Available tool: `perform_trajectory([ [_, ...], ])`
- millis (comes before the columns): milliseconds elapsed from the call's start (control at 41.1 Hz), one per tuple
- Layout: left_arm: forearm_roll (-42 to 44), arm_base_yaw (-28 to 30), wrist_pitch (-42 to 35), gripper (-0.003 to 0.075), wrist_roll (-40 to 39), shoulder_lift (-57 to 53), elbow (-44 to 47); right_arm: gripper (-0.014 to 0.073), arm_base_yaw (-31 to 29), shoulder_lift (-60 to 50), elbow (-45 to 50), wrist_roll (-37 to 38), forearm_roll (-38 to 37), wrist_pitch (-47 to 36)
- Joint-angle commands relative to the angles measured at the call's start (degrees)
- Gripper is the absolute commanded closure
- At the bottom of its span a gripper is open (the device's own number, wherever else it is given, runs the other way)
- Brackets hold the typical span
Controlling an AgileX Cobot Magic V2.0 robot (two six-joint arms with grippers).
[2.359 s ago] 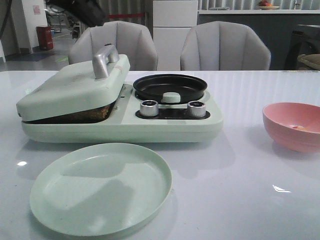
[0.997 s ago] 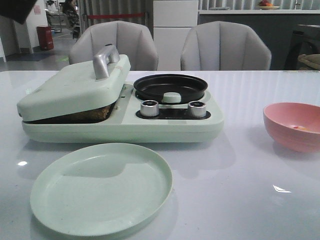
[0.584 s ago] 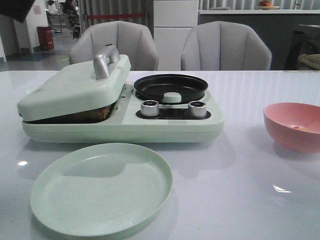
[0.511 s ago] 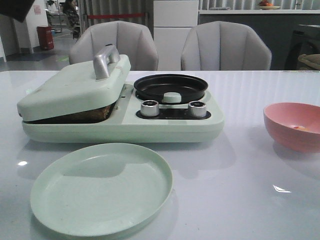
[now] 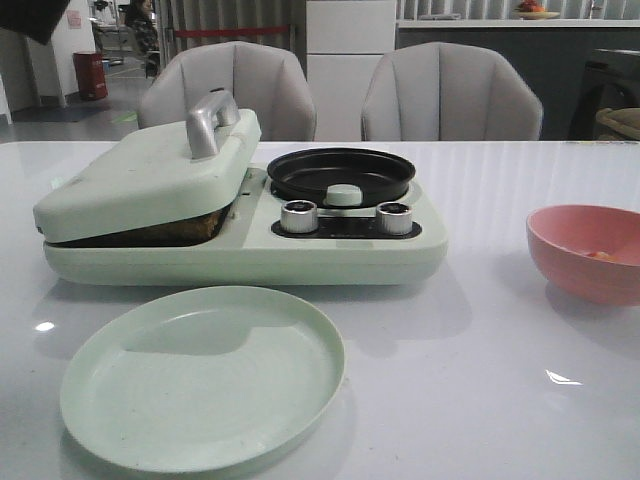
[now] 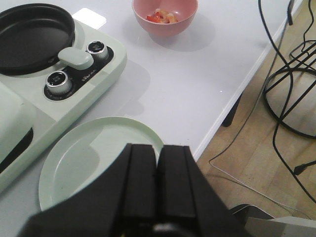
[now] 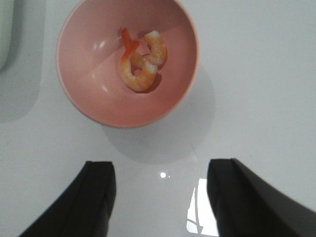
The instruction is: Make breakfast with bread and shrimp
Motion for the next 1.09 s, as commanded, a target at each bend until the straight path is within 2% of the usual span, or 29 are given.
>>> perform_trajectory([
  [0,-1.4,-0.3,-3.7,0.0621,-0.1,-0.3,-1.6,0.0081,-0.5,2.1,-3.7,-1.9,1.5,-4.5],
  [243,-1.4,-0.3,-3.6,0.0621,-0.1,-0.3,-1.6,0.0081,-0.2,11.6,-9.3,-5.3,1.5,-7.4],
  [705,-1.6,-0.3,-3.6,0.0621,-0.1,-0.3,-1.6,0.0085,-0.2,25.6,-17.3,-5.4,2.0,-9.2],
  [754,-1.6,-0.3,-3.6,0.0621,-0.1,-0.3,-1.6,0.0102,-0.2,26.4,-17.5,-5.4,2.0,-9.1],
  [924,-1.6,-0.3,-3.6,0.0621,-0.1,-0.3,-1.6,0.0267,-0.2,27.8,-17.5,-5.4,2.0,-9.3],
  [1070,-1.6,-0.3,-3.6,0.0621,-0.1,-0.3,-1.6,0.0361,-0.2,28.0,-17.5,-5.4,2.0,-9.0],
])
